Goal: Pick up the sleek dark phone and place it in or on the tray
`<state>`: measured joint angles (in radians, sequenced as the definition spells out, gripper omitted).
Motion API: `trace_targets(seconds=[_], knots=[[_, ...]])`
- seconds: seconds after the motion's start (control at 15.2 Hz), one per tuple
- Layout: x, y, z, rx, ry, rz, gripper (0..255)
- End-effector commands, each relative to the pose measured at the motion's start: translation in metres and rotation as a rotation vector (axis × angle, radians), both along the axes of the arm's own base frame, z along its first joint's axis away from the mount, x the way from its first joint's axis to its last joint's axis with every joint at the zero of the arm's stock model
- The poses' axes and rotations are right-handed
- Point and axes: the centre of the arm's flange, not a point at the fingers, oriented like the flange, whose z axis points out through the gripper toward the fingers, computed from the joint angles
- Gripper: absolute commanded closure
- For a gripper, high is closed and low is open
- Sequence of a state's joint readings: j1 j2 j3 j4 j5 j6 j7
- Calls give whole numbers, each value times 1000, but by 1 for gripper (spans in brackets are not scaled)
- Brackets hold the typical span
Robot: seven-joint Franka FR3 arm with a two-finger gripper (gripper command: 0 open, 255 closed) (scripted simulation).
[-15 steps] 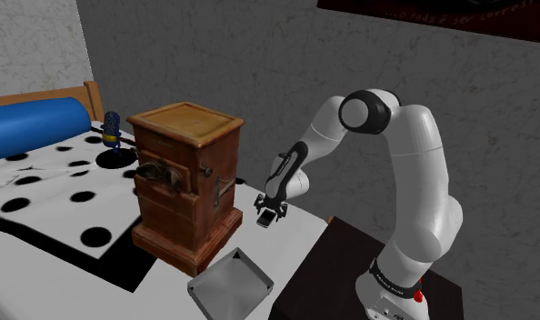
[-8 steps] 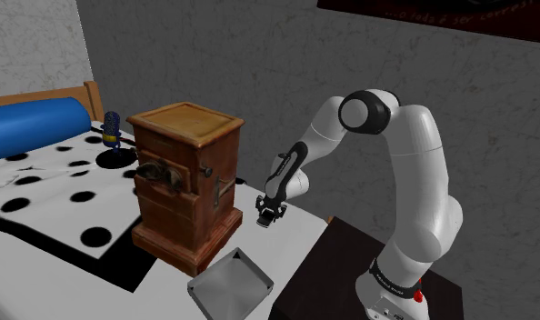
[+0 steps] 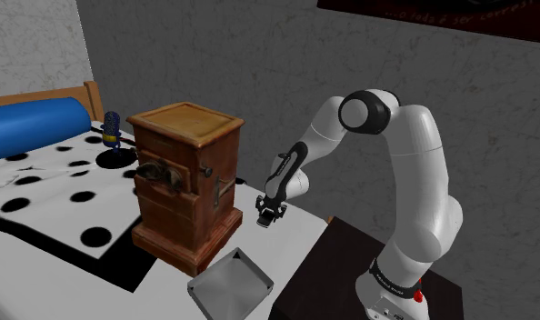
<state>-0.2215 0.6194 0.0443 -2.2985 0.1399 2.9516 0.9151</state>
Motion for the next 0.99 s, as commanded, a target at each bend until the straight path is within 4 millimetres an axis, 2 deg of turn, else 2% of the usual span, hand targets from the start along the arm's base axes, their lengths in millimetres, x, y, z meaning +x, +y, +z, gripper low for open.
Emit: trace_targets(seconds=[0.0, 0.92], knots=[[0, 0, -1, 0, -1, 1, 255], [0, 0, 73, 0, -1, 1, 255]])
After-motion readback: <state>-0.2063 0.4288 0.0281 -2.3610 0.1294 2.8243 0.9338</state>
